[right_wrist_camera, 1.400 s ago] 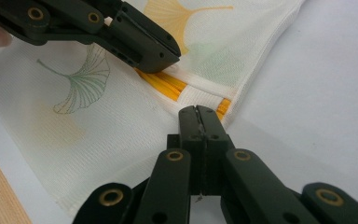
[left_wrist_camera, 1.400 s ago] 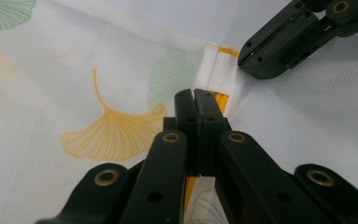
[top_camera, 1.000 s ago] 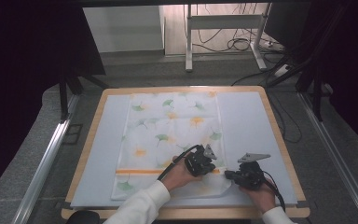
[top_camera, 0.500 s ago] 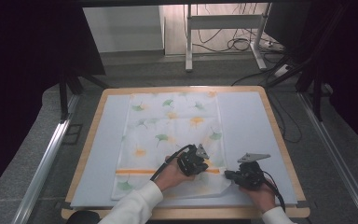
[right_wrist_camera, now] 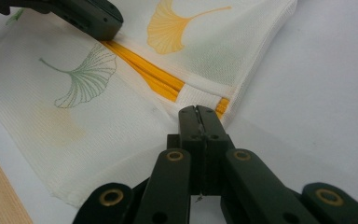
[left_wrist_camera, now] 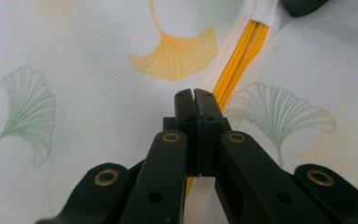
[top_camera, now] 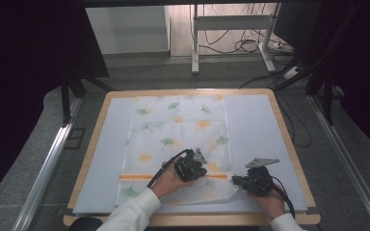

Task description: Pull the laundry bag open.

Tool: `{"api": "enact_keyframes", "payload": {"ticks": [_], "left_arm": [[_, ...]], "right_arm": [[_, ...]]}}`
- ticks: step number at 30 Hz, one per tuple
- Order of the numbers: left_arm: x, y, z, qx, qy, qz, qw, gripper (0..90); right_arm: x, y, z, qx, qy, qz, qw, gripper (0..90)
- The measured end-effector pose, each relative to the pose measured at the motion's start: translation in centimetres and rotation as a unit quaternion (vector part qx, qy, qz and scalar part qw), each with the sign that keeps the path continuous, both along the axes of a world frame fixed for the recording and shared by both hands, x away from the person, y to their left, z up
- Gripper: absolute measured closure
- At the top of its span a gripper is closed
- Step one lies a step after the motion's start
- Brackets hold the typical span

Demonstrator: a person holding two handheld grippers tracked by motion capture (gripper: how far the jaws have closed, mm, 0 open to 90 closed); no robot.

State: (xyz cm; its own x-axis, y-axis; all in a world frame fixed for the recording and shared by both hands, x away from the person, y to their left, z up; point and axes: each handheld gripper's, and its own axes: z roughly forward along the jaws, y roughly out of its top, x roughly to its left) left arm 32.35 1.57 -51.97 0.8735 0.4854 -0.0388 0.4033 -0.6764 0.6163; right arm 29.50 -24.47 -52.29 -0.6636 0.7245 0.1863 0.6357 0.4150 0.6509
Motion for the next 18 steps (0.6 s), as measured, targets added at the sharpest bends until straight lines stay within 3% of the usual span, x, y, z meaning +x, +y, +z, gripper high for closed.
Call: {"api": "enact_keyframes", "payload": {"ticks": [18], "left_arm": [[-0.6, 3.6, -0.2, -0.001, 0.005, 0.024, 0.9997, 90.0]], "right_arm": [[0.0, 0.0, 0.0, -0.001, 0.000, -0.002, 1.0000, 90.0]]}}
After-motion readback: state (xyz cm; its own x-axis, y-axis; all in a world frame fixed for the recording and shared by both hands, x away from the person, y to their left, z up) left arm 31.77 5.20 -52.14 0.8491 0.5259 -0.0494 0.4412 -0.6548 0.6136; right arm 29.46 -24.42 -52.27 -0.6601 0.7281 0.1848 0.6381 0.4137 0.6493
